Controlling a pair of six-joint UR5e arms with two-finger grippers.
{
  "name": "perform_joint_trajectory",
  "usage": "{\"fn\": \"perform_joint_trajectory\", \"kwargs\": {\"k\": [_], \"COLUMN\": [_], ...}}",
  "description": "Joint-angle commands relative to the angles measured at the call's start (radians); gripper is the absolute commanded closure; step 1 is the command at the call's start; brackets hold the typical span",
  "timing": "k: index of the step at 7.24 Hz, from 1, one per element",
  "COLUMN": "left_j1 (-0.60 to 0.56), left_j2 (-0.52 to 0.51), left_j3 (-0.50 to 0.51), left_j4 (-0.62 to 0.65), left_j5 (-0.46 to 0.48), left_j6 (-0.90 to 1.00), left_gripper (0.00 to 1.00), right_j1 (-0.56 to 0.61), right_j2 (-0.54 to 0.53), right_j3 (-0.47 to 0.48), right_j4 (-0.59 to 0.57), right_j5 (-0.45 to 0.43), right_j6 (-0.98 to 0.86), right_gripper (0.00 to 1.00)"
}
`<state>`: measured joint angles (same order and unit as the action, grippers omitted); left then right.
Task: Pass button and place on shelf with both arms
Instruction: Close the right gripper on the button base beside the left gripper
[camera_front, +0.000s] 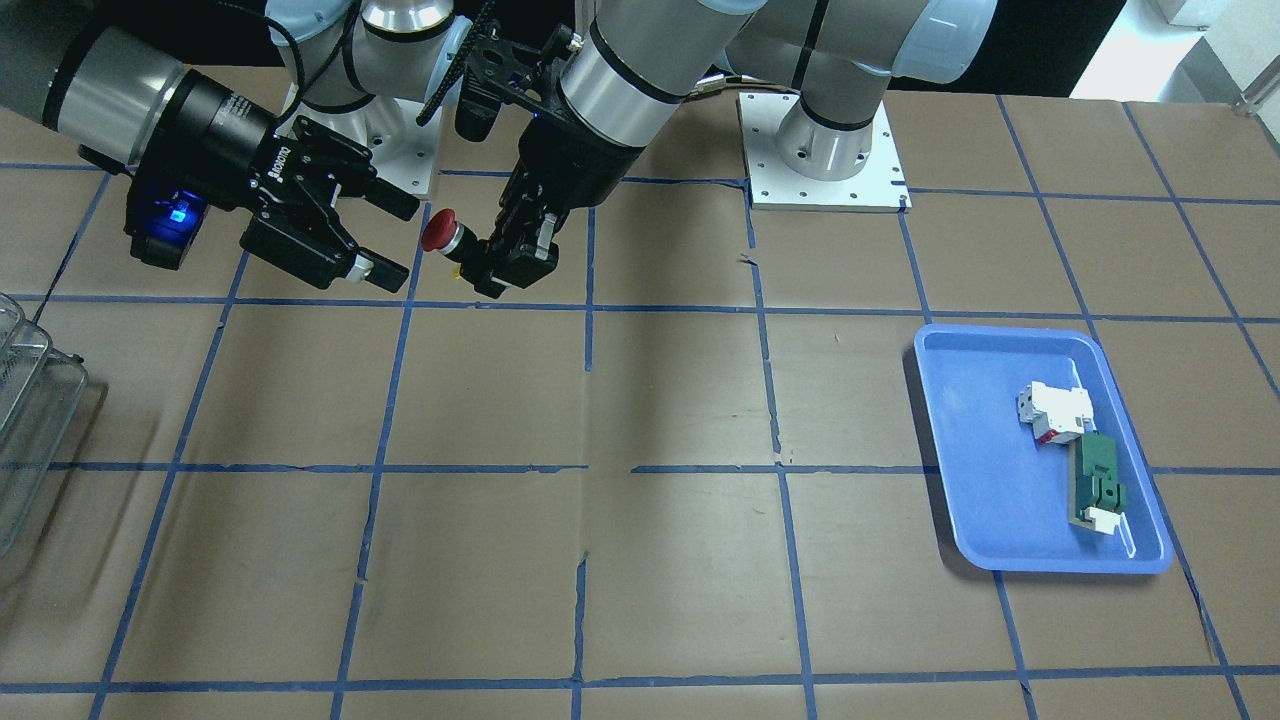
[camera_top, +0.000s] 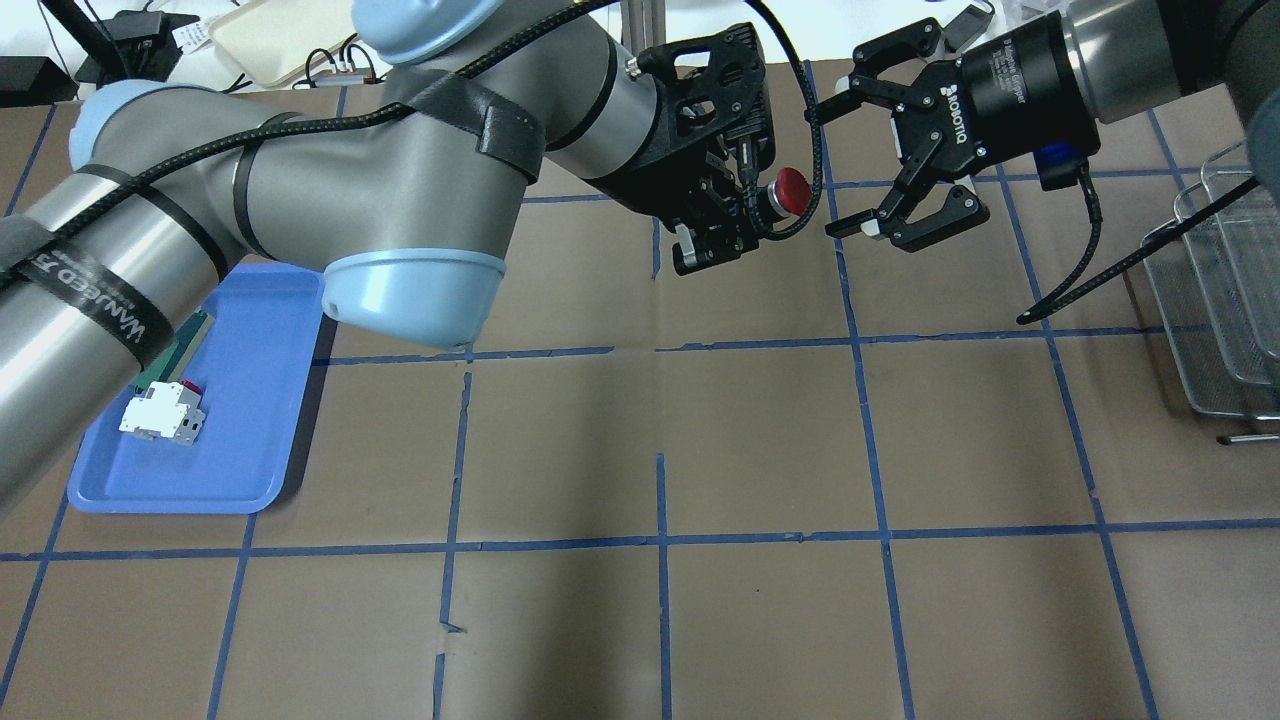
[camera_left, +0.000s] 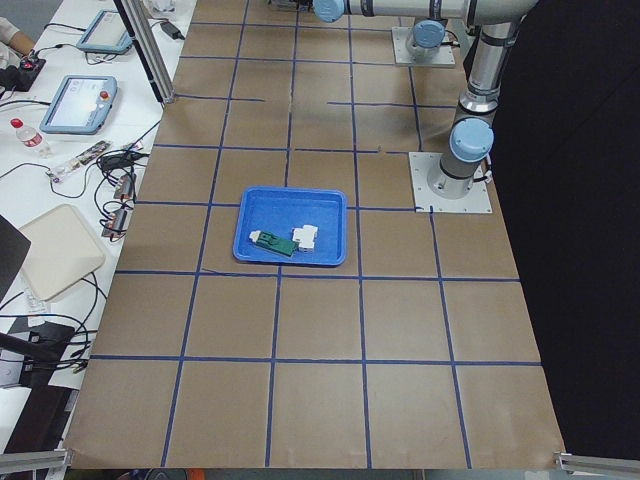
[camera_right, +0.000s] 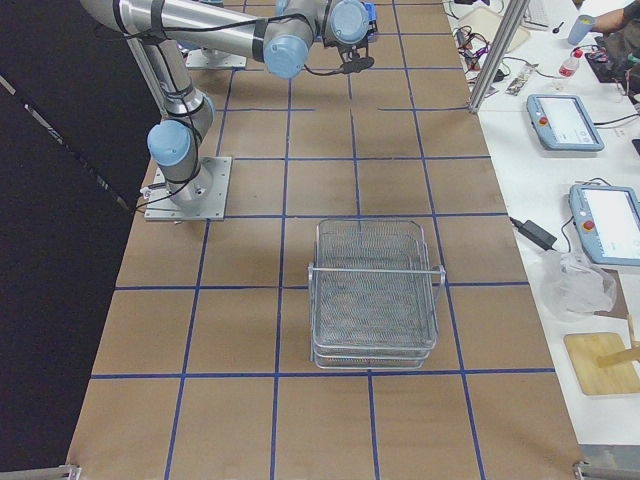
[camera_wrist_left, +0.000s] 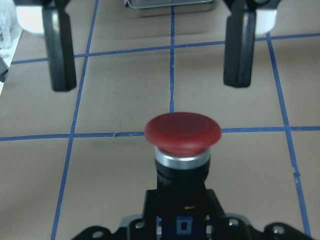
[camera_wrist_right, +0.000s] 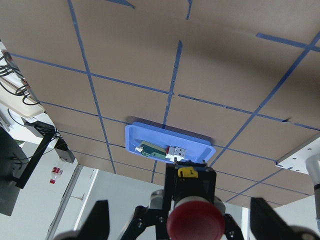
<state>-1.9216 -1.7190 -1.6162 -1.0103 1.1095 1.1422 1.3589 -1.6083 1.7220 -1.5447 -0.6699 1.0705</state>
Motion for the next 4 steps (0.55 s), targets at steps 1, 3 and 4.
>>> {"fn": "perform_joint_trajectory", "kwargs": {"k": [1,3,4], "left_j1": [0.000,0.000,0.000], "left_j2": [0.004,0.004,-0.002], "left_j3": [0.001,-0.001,0.001], "left_j4": [0.021,0.047,0.055], "left_j5": [-0.002,-0.003,-0.004], "left_j6": [-0.050,-0.072,-0.075], "left_gripper": [1.00,1.00,1.00], "right_j1": [0.005,0.008,0.009], "right_j2": [0.002,0.007,0.008], "right_j3": [0.001,0.002,0.002], "right_j4": [-0.030,-0.064,-0.086], "right_j5": [0.003,0.033,0.045], "right_j6": [0.006,0.012,0.023], "right_gripper": [0.00,0.00,0.00]}}
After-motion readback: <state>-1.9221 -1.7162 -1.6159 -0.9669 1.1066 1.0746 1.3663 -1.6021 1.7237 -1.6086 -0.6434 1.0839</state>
